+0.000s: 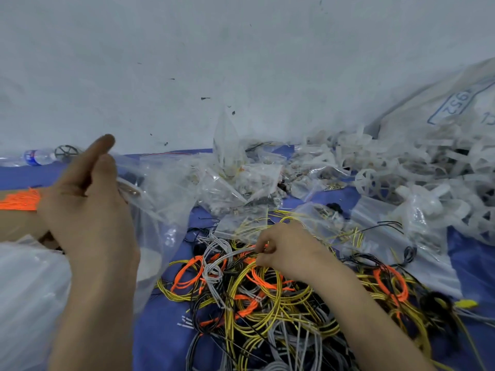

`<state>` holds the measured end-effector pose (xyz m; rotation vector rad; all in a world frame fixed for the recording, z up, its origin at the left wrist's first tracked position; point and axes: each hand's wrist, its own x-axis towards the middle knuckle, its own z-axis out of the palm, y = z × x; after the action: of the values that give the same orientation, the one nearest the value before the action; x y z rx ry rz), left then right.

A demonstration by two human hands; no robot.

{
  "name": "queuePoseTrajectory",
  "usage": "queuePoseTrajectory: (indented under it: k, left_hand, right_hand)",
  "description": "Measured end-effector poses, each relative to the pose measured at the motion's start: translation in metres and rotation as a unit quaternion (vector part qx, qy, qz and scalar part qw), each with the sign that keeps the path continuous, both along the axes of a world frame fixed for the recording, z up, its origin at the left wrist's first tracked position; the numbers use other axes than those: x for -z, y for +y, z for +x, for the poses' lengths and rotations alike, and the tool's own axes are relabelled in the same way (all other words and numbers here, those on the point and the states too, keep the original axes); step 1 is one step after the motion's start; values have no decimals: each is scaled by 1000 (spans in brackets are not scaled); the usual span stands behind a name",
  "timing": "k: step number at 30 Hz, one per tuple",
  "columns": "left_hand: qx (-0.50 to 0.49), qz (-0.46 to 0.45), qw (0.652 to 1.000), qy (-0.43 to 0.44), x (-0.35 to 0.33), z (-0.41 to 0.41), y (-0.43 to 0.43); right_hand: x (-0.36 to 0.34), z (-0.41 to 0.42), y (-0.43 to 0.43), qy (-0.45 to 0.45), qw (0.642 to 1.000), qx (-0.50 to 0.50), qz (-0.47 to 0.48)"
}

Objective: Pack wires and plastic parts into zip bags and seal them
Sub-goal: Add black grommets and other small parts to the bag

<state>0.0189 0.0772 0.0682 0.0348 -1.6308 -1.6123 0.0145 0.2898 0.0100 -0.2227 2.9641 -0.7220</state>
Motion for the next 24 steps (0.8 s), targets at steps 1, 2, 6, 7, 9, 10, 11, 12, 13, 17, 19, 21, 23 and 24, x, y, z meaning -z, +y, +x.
queuePoseTrajectory:
  k: [1,2,6,7,9,10,11,12,13,17,19,21,23,24]
  left_hand:
    - [20,30,999,5,1,-1,2]
    - [28,41,999,8,3,-2,7]
    - [72,6,997,-30,6,-5,20]
    - [78,-17,996,-44,8,-8,19]
    - [92,-65,992,-62,10,-10,20]
    - [94,-88,989,-66,10,-9,21]
    - [94,-110,987,-68,11,-9,21]
    - [90,-137,984,-71,12,-9,21]
    - [80,-169,979,-78,13,-9,22]
    - [50,-283,949,-127,14,-8,26]
    - [76,-314,935,-143,12,-7,27]
    - [137,-334,917,-169,10,-5,29]
    - [186,-345,901,-186,10,-1,36]
    - [203,-350,895,-188,9,1,40]
  right_hand:
    - [3,0,-2,-4,1000,-6,10]
    - [5,-1,-3,-7,1000,-15,23]
    - [9,-2,-9,21,994,-64,87]
    - [10,-2,-10,32,992,-74,99]
    - [16,-2,-14,42,989,-89,109]
    - [19,-3,-15,46,988,-94,112]
    - [21,-3,-15,53,987,-97,115]
    - [22,-4,-15,64,986,-103,118]
    - [22,-6,-14,79,984,-108,114]
    - [7,-9,1,166,981,-104,18]
    - [-5,-8,11,214,973,-71,-49]
    - [-15,-4,21,241,960,-25,-142]
    - [-23,0,30,251,945,-2,-212]
    - [-26,2,33,252,939,-1,-233]
